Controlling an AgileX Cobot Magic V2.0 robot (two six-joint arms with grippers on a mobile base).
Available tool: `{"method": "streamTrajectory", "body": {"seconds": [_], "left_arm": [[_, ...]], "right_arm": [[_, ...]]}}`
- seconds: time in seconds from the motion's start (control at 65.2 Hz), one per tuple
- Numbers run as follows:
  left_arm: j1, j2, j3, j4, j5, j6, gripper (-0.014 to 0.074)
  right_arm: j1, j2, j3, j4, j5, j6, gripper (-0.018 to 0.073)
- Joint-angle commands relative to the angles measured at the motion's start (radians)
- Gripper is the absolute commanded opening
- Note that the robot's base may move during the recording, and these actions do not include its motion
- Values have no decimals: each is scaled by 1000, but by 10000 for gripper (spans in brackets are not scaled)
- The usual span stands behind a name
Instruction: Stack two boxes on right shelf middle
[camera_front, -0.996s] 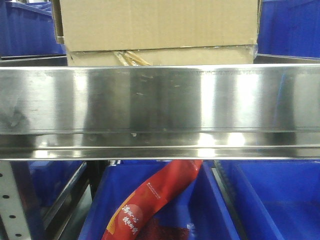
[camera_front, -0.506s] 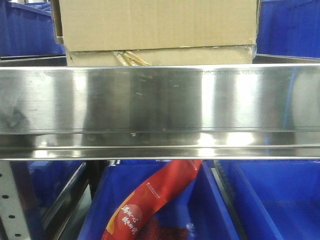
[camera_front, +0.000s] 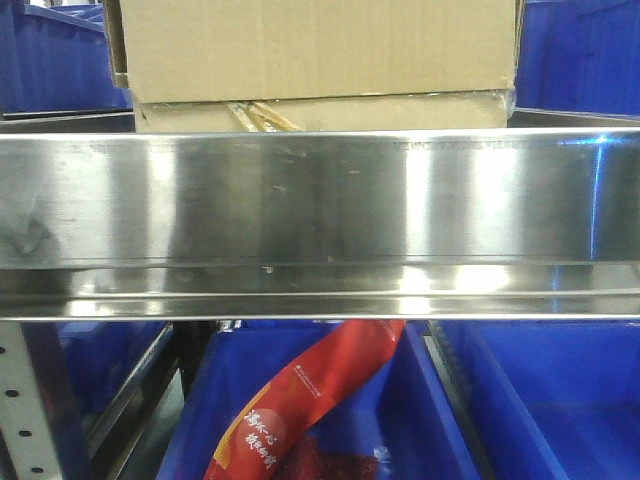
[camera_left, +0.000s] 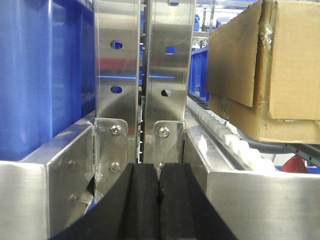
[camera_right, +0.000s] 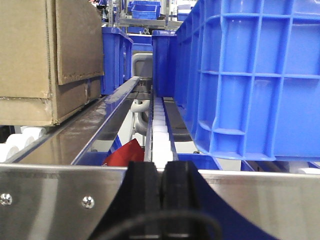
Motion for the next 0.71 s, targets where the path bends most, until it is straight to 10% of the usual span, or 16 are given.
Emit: {"method": "streamTrajectory", "body": {"seconds": [0.0, 0.69], "left_arm": [[0, -6, -1, -6, -15, 0, -111], [0, -6, -1, -6, -15, 0, -111]], "right_arm": [[-6, -3, 1, 5, -21, 2, -153], [-6, -3, 1, 5, -21, 2, -153]]}}
